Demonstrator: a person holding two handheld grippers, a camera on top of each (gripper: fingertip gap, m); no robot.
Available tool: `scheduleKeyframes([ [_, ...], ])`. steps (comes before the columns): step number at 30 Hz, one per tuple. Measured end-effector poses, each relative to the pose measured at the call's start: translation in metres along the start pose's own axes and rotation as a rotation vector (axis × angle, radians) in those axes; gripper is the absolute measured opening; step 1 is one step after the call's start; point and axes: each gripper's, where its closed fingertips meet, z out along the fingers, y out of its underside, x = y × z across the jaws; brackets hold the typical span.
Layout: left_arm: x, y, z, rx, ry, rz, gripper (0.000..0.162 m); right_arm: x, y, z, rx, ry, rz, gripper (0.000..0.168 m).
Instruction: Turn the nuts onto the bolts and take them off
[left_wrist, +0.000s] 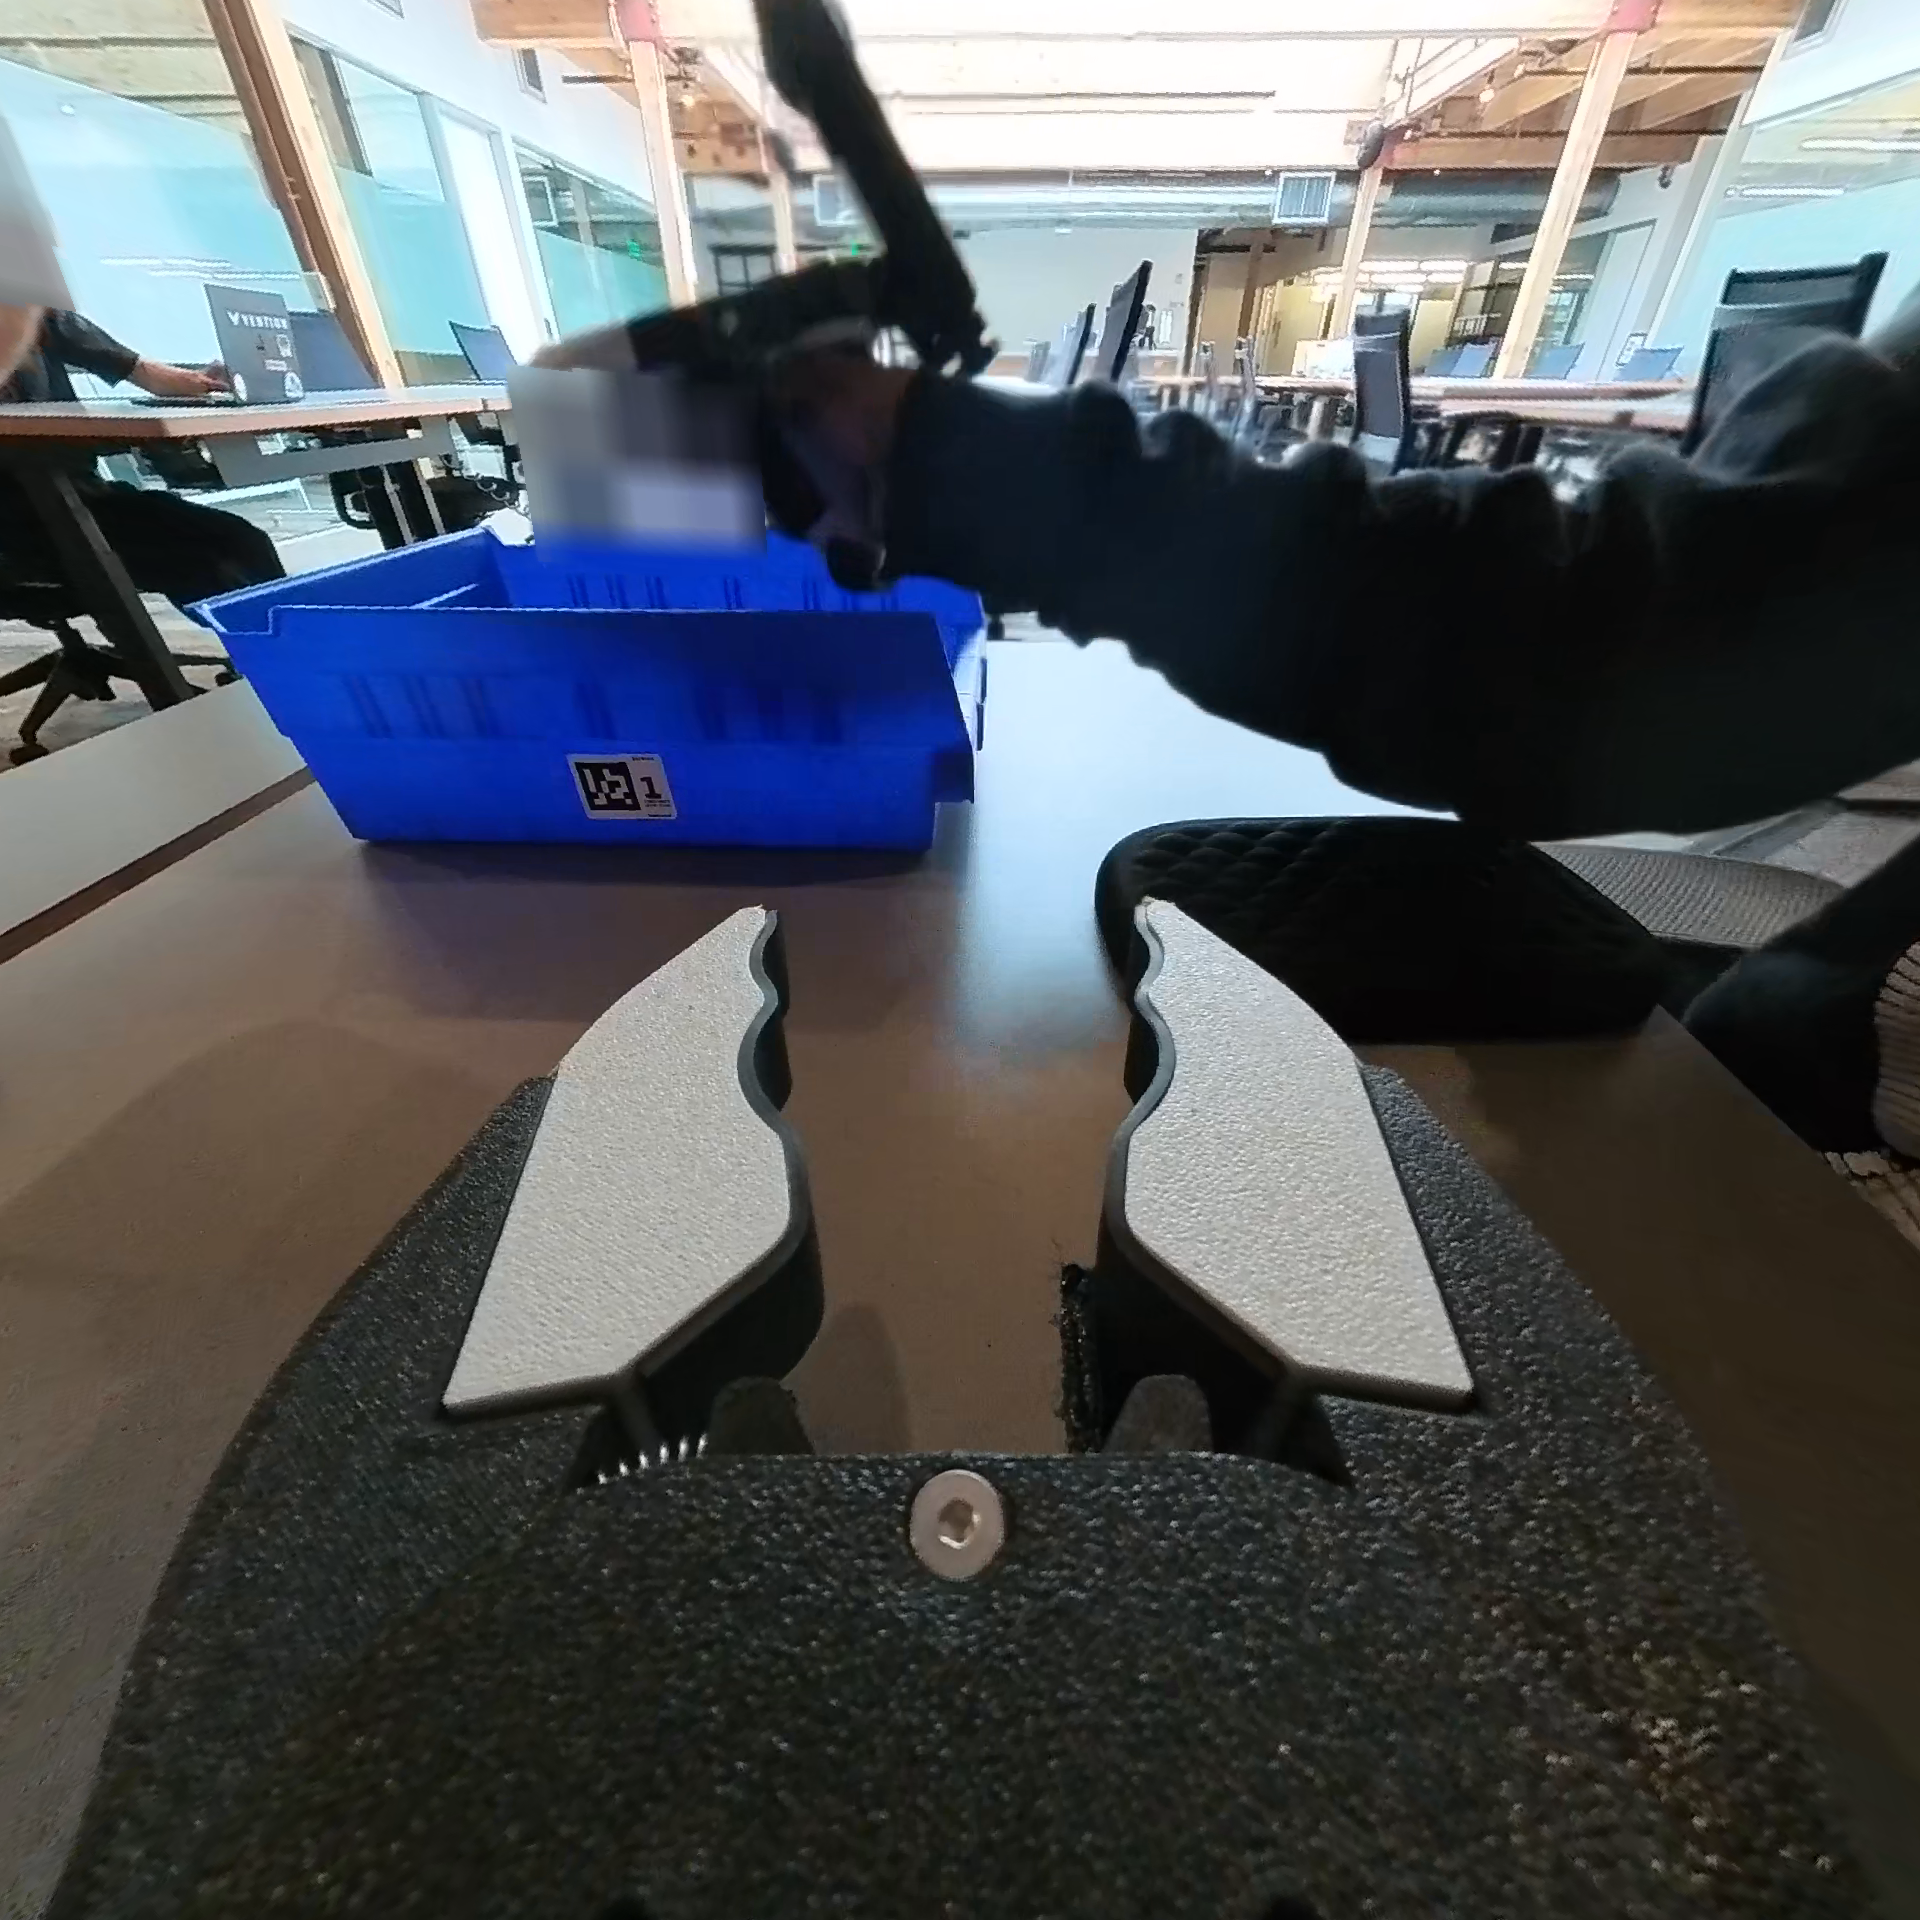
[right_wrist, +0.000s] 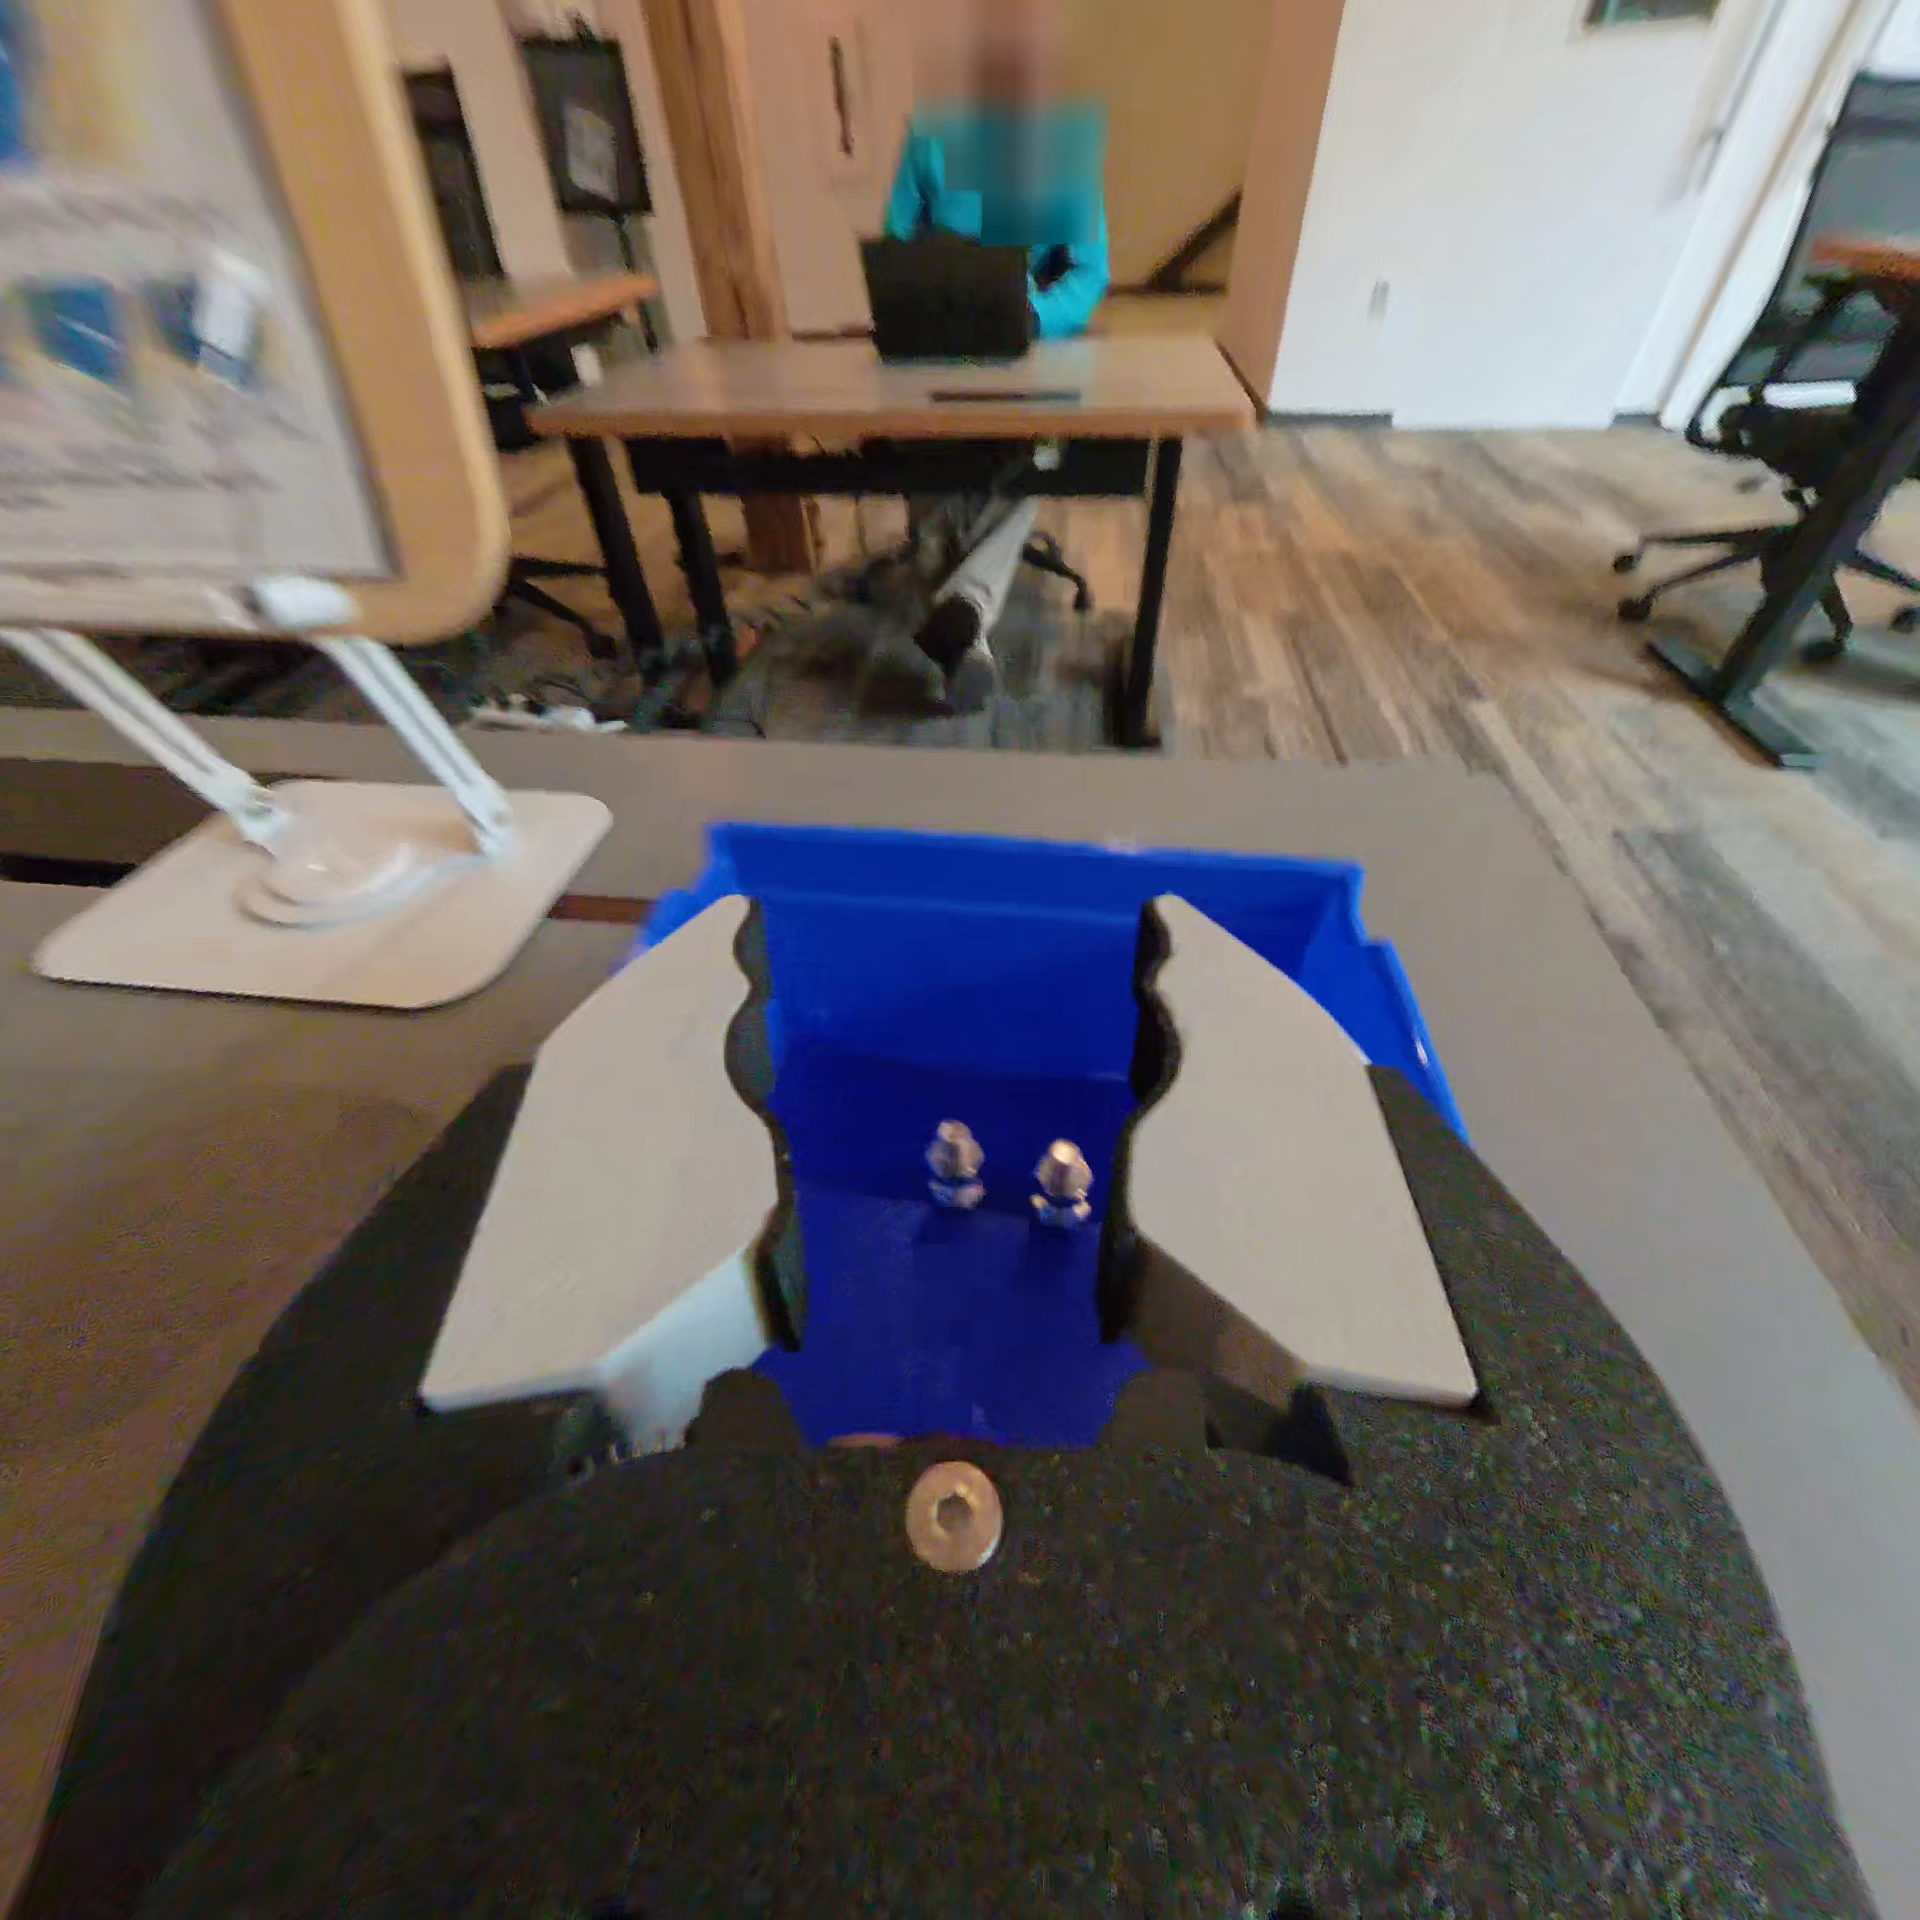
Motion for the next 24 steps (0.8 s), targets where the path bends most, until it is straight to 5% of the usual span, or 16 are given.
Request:
scheduleKeyframes([
  [8, -0.003, -0.006, -0.003, 0.011, -0.032, 0.021, 0.063, -0.104, -0.075, -0.072, 0.224, -0.205, -0.136, 0.080],
  [15, -0.016, -0.025, -0.020, 0.019, -0.137, 0.039, 0.063, -0.151, -0.081, -0.091, 0.398, -0.275, -0.302, 0.073],
  [24, -0.017, -0.103, -0.125, -0.088, -0.395, 0.051, 0.056, -0.164, -0.069, -0.088, 0.407, -0.314, -0.316, 0.066],
])
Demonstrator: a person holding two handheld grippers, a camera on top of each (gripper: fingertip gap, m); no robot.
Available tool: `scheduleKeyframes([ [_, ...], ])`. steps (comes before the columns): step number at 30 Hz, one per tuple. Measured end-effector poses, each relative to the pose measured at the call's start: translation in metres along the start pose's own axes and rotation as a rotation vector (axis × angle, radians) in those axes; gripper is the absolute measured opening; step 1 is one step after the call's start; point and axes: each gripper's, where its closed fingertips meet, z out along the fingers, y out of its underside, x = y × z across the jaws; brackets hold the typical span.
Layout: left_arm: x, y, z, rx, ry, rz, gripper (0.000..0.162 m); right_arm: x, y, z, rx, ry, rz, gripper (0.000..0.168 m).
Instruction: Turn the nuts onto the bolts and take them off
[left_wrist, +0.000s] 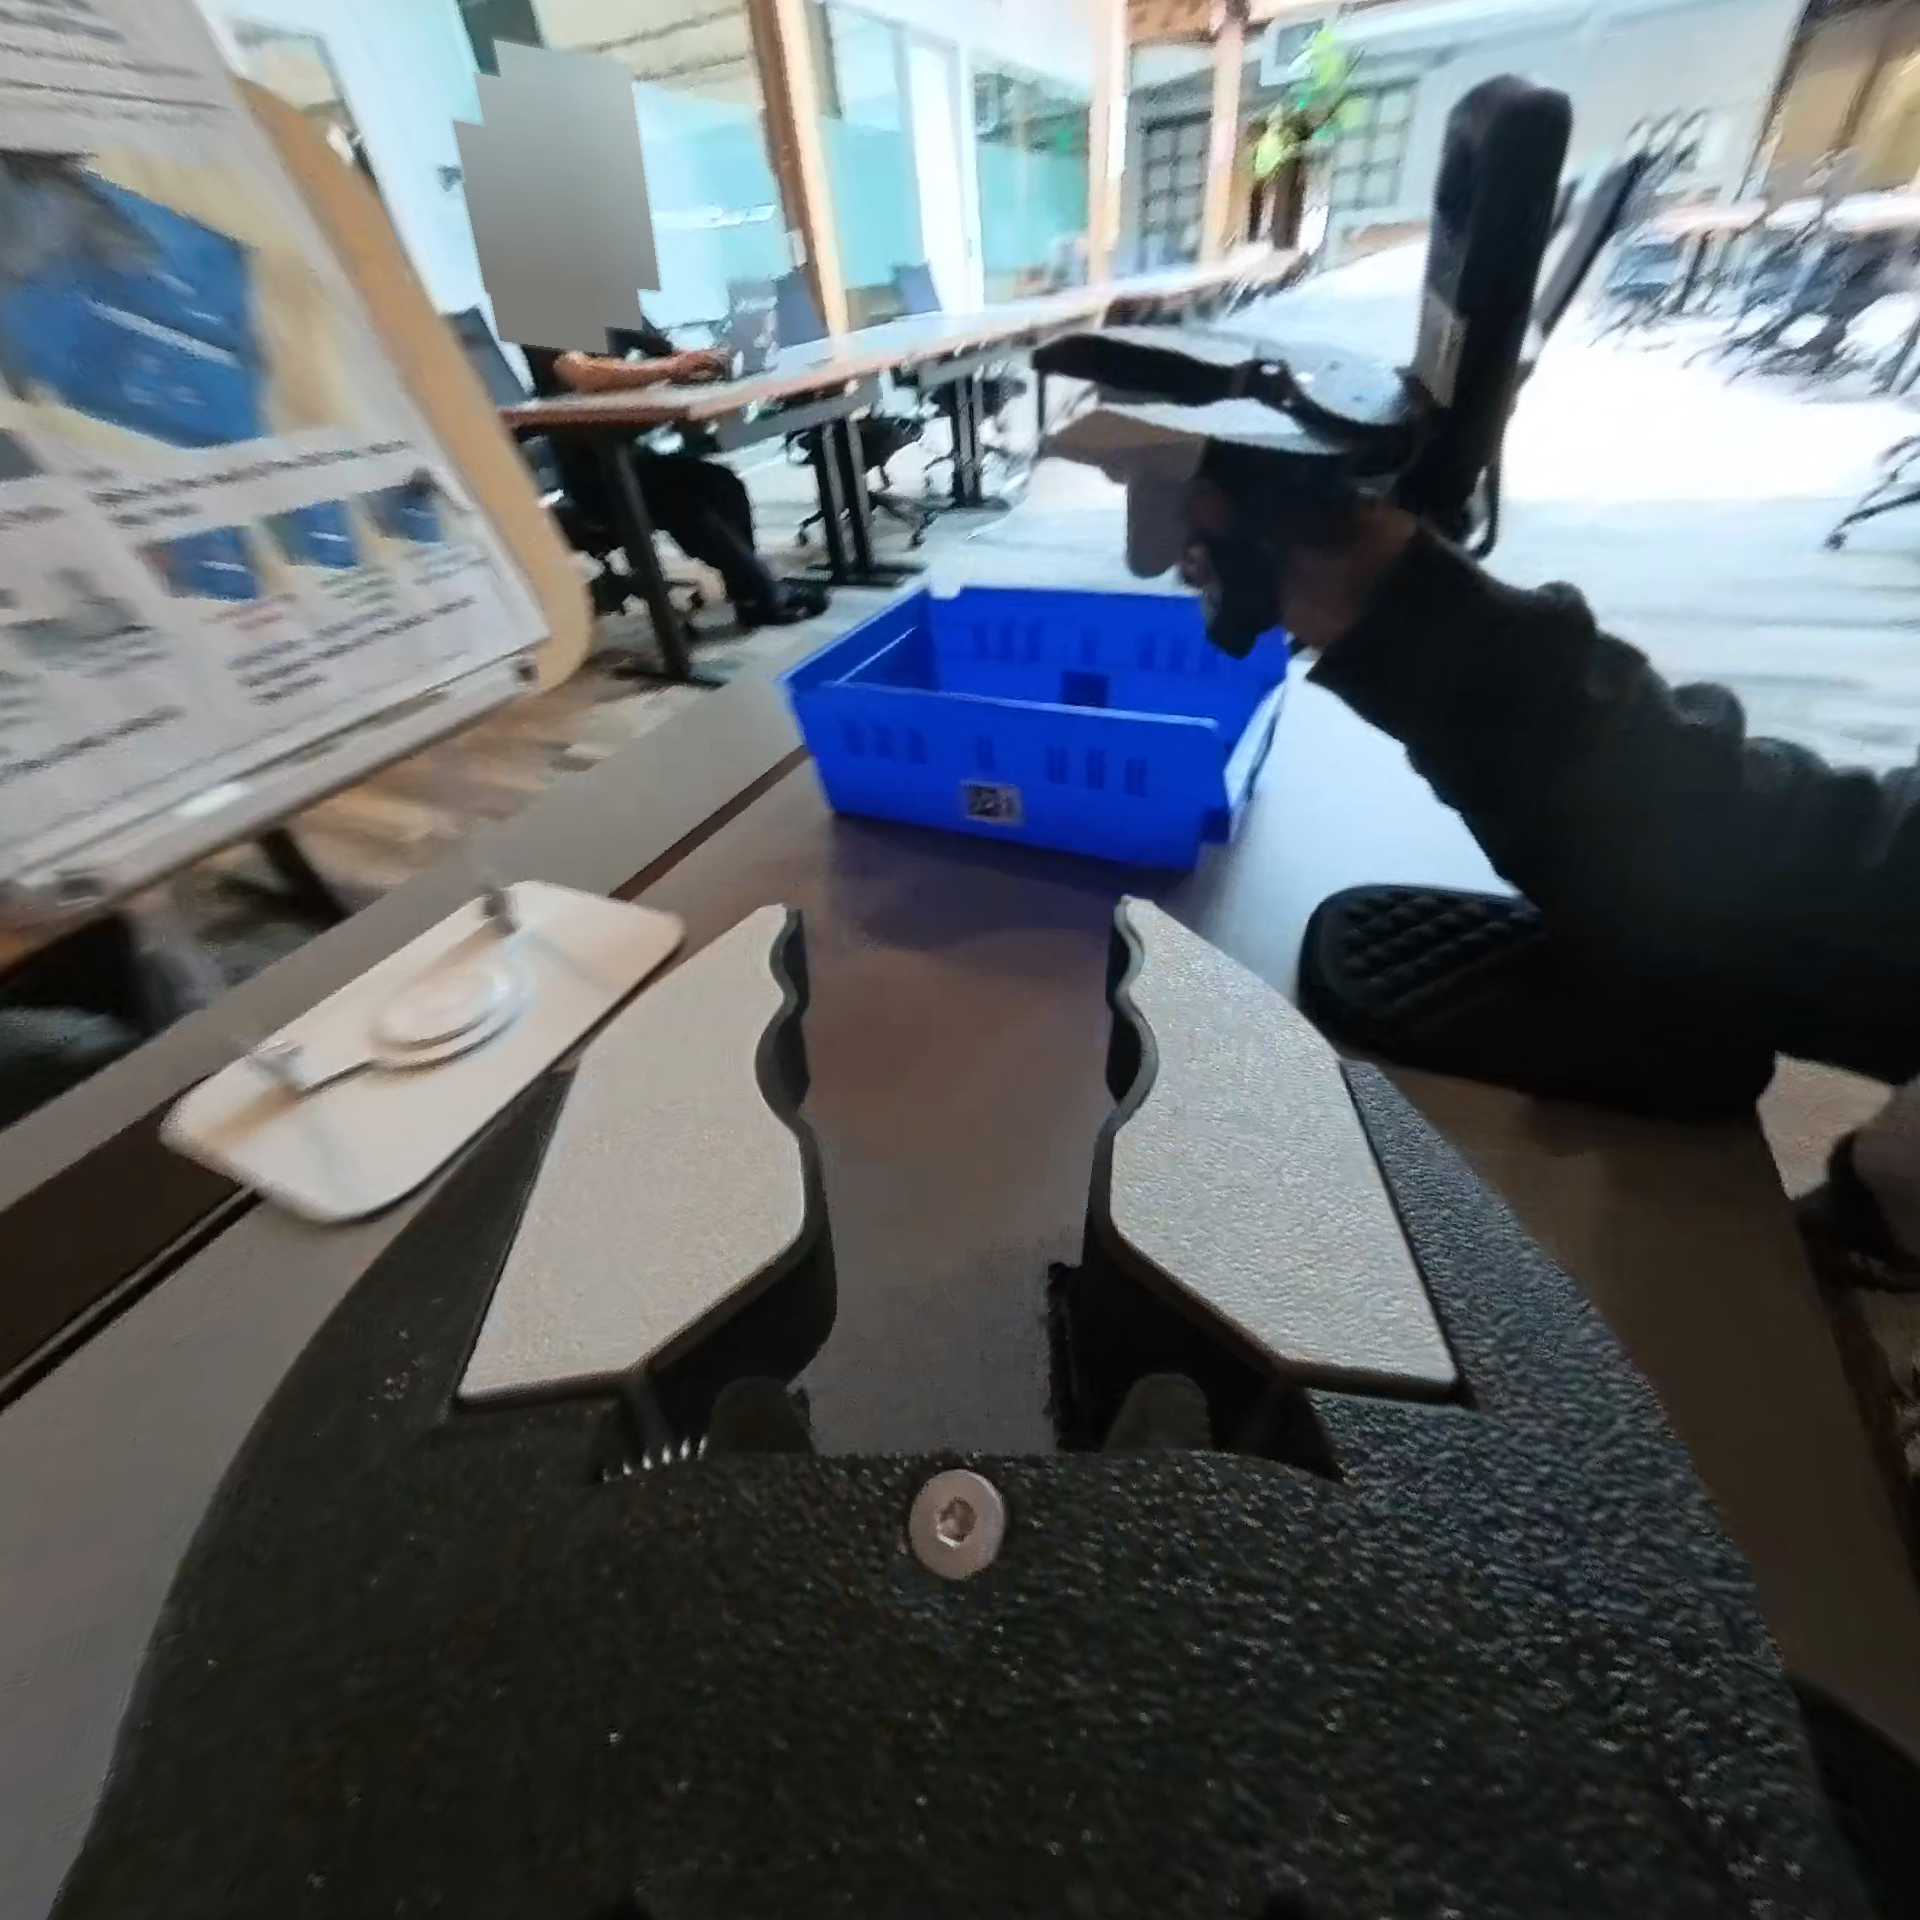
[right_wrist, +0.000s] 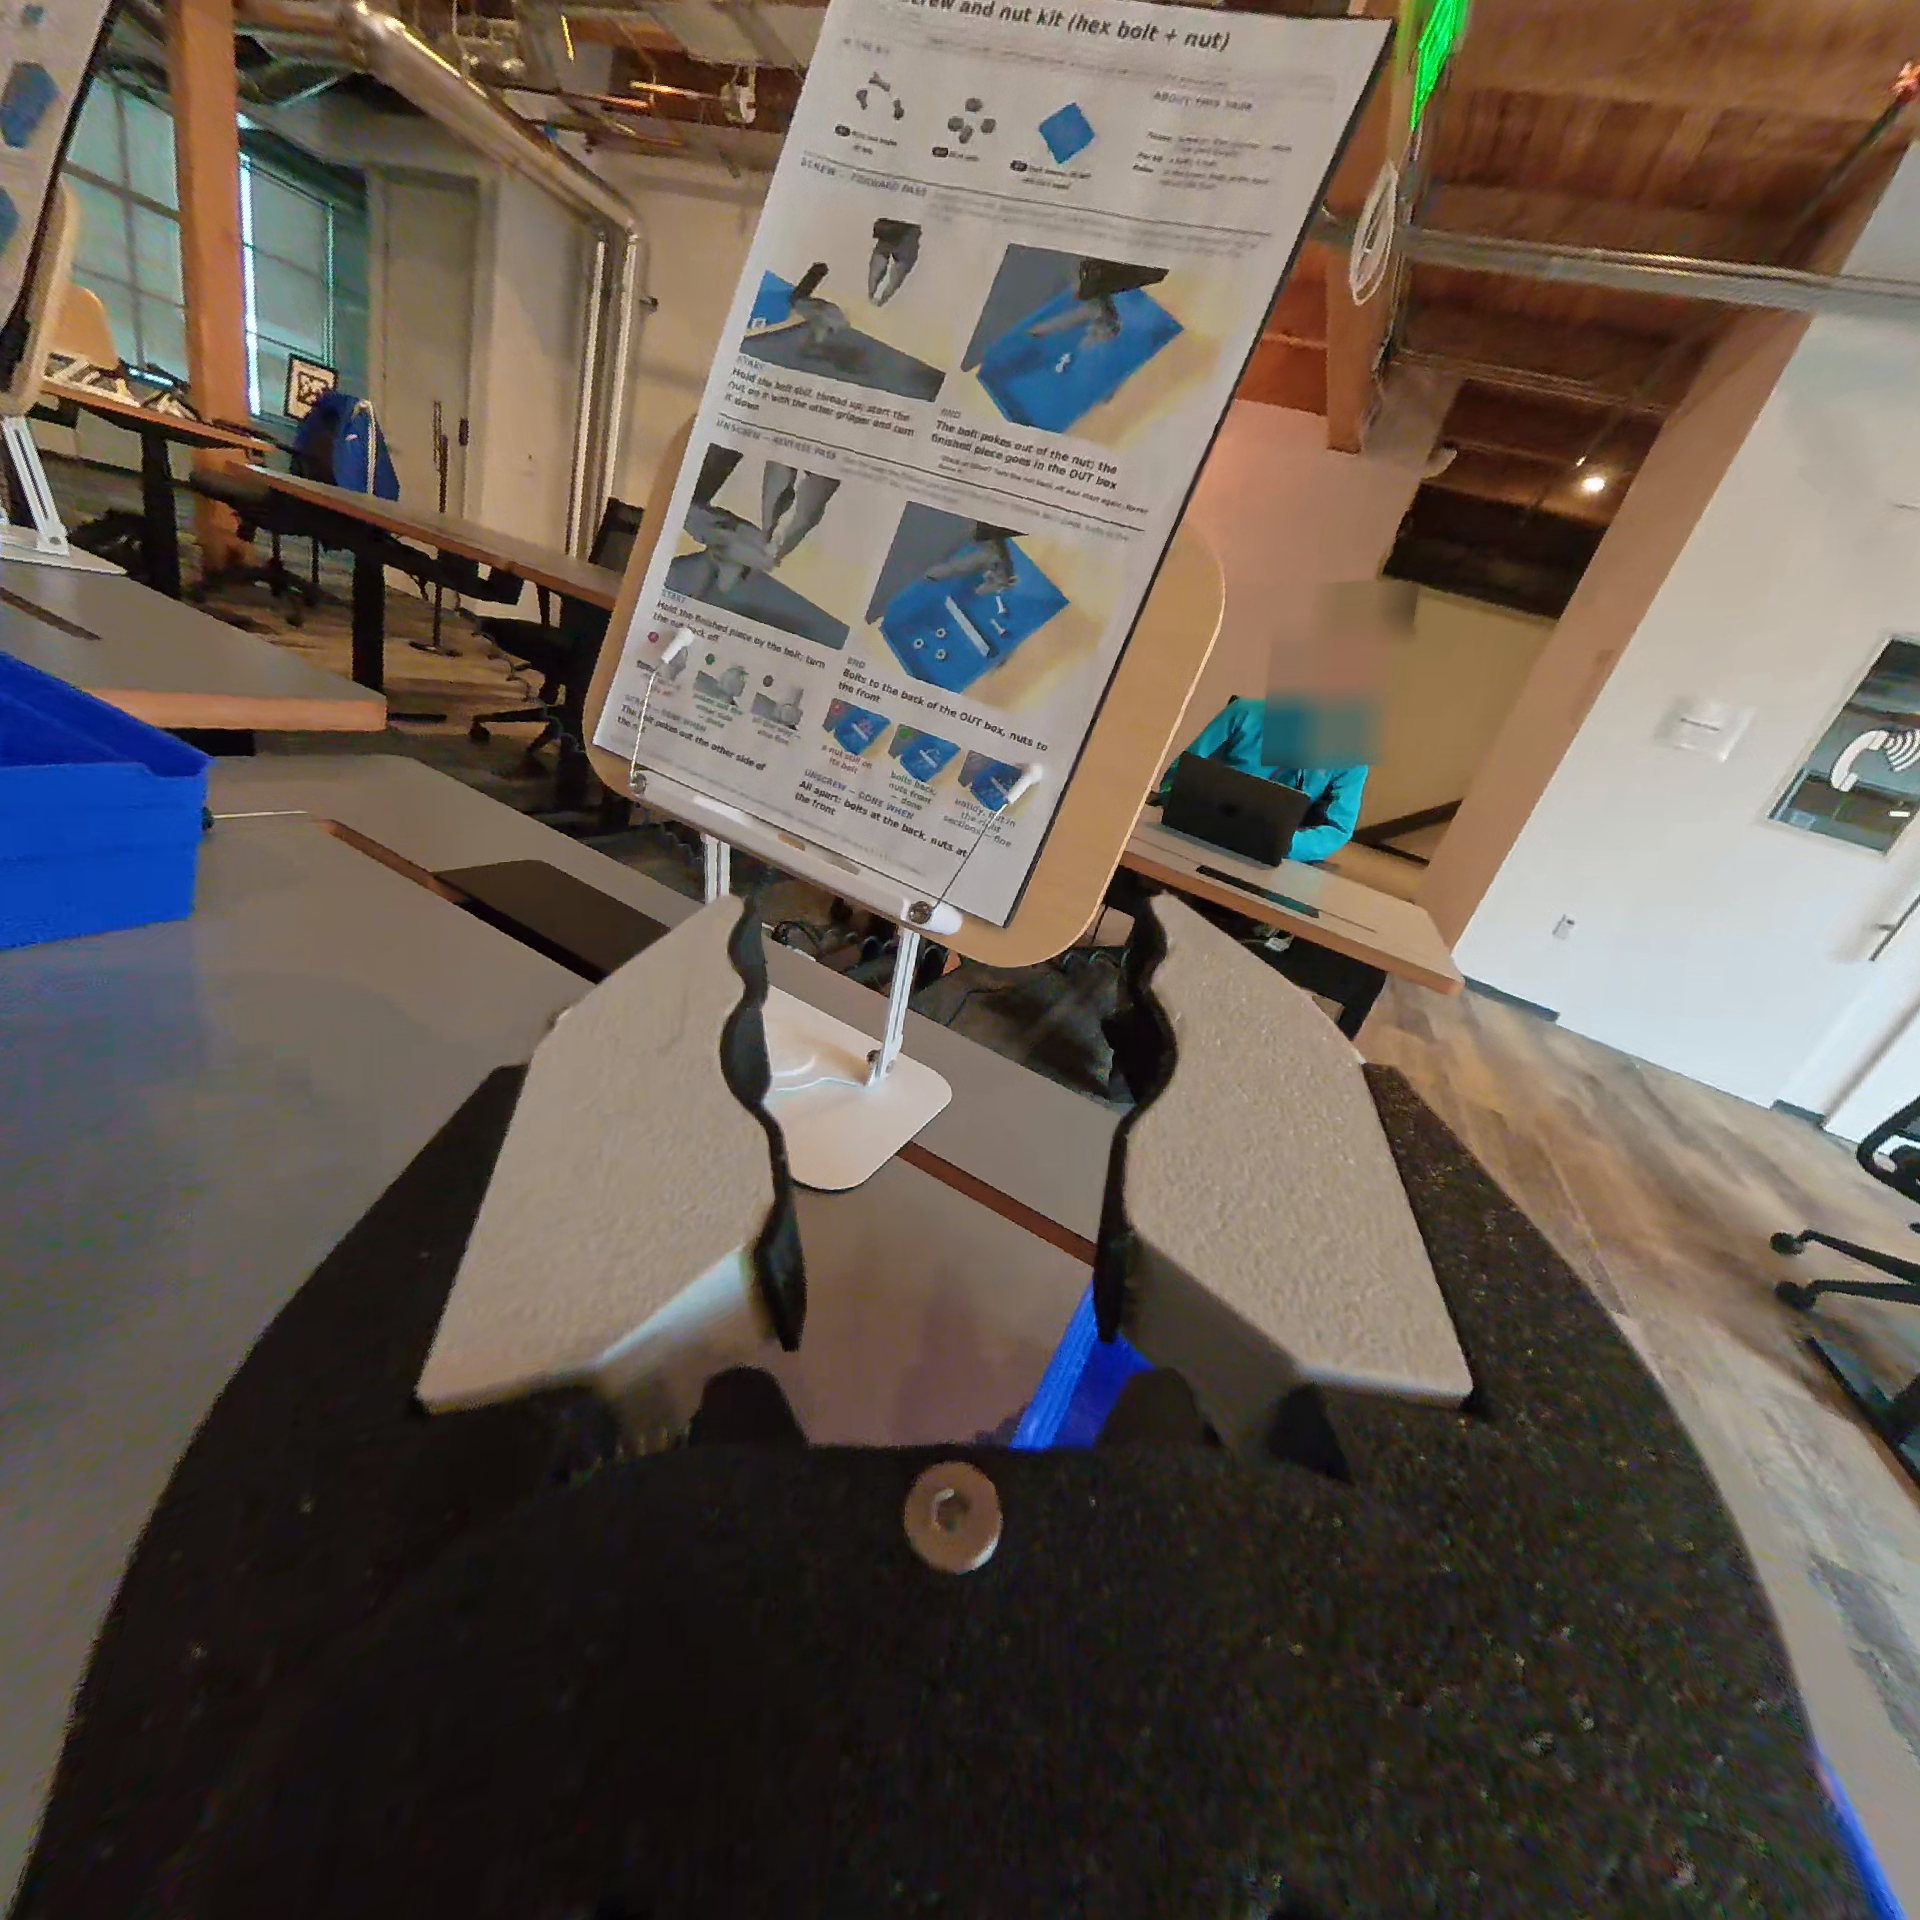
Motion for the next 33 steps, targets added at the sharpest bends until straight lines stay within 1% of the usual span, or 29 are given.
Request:
scheduleKeyframes([
  [3, -0.023, -0.005, -0.060, -0.146, -0.080, 0.053, 0.054, -0.002, 0.001, 0.001, -0.009, -0.012, 0.000, 0.066],
  [5, -0.047, 0.005, -0.106, -0.306, -0.161, 0.075, 0.050, -0.003, 0.003, 0.001, -0.018, -0.010, 0.000, 0.066],
  [6, -0.062, 0.016, -0.131, -0.414, -0.211, 0.069, 0.047, -0.004, 0.003, 0.001, -0.019, -0.014, -0.001, 0.066],
  [7, -0.076, 0.029, -0.156, -0.530, -0.272, 0.052, 0.048, -0.004, 0.002, 0.000, -0.017, -0.015, -0.003, 0.066],
  [9, -0.093, 0.058, -0.201, -0.730, -0.328, -0.023, 0.049, -0.004, 0.001, 0.000, -0.014, -0.013, -0.008, 0.066],
  [10, -0.097, 0.072, -0.219, -0.806, -0.341, -0.067, 0.049, -0.004, 0.000, -0.001, -0.013, -0.014, -0.012, 0.066],
  [12, -0.101, 0.096, -0.241, -0.903, -0.340, -0.129, 0.047, -0.004, 0.000, -0.002, -0.011, -0.014, -0.011, 0.066],
  [17, -0.107, 0.158, -0.277, -1.148, -0.305, -0.181, 0.038, -0.003, -0.004, -0.005, 0.009, -0.014, 0.000, 0.065],
  [19, -0.108, 0.174, -0.282, -1.184, -0.278, -0.224, 0.034, -0.003, -0.005, -0.005, 0.012, -0.011, -0.002, 0.065],
  [27, -0.117, 0.205, -0.282, -1.242, -0.233, -0.278, 0.035, -0.006, -0.004, -0.004, 0.004, -0.020, -0.018, 0.065],
  [31, -0.117, 0.213, -0.281, -1.255, -0.210, -0.288, 0.029, -0.004, -0.004, -0.005, 0.009, -0.019, -0.006, 0.064],
  [33, -0.117, 0.215, -0.281, -1.263, -0.204, -0.296, 0.029, -0.004, -0.003, -0.004, 0.007, -0.019, -0.004, 0.064],
])
